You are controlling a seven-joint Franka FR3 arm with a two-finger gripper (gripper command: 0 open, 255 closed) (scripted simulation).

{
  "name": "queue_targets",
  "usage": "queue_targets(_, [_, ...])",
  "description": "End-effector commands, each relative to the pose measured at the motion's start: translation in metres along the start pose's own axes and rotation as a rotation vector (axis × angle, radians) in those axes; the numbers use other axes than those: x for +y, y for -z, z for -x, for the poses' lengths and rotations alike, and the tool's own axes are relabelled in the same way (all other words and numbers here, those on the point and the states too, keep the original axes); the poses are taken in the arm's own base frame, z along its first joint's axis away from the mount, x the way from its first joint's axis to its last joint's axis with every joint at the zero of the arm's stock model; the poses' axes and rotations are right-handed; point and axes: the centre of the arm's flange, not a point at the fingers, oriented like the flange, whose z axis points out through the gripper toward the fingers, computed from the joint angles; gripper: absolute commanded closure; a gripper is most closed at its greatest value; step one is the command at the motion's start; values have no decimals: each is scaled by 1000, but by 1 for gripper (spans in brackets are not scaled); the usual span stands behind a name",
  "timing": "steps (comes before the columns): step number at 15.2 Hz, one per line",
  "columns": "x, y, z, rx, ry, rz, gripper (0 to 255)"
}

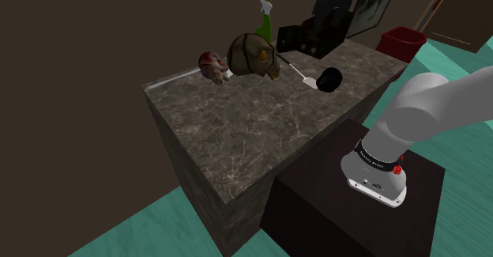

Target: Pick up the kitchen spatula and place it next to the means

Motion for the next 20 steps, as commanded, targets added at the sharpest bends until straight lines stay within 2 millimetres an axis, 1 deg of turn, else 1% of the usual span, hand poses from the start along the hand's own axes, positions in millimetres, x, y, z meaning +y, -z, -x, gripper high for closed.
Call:
queue_targets(1, [0,0,0,0,0,0,0])
queue_targets(10, [50,-94,-38,92,5,5,0])
queue_targets(20, [107,-194,-91,194,10,10,0])
